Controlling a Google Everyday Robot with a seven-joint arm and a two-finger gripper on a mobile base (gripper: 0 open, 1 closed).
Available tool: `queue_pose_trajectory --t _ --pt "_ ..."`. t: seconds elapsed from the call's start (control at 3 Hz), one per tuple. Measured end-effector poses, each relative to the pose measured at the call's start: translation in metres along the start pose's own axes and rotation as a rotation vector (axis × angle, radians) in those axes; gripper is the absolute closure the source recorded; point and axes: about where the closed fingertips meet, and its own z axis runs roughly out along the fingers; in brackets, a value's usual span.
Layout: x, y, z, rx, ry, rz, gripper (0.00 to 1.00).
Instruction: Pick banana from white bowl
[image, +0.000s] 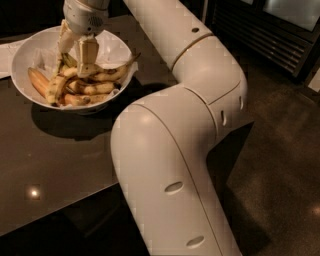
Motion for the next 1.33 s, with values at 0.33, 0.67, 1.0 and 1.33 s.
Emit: queue_pose_trajectory --t 0.33,0.67,1.0,1.33 --pt "-0.001 0.000 0.009 -0.019 -0.007 0.011 0.37" --pt "0.000 0.000 0.019 -0.041 -0.011 0.024 0.38" --pt "0.001 0.001 0.029 -0.060 -0.018 0.035 0.37" --pt "0.001 0.002 0.036 -0.076 -0.025 0.042 0.38"
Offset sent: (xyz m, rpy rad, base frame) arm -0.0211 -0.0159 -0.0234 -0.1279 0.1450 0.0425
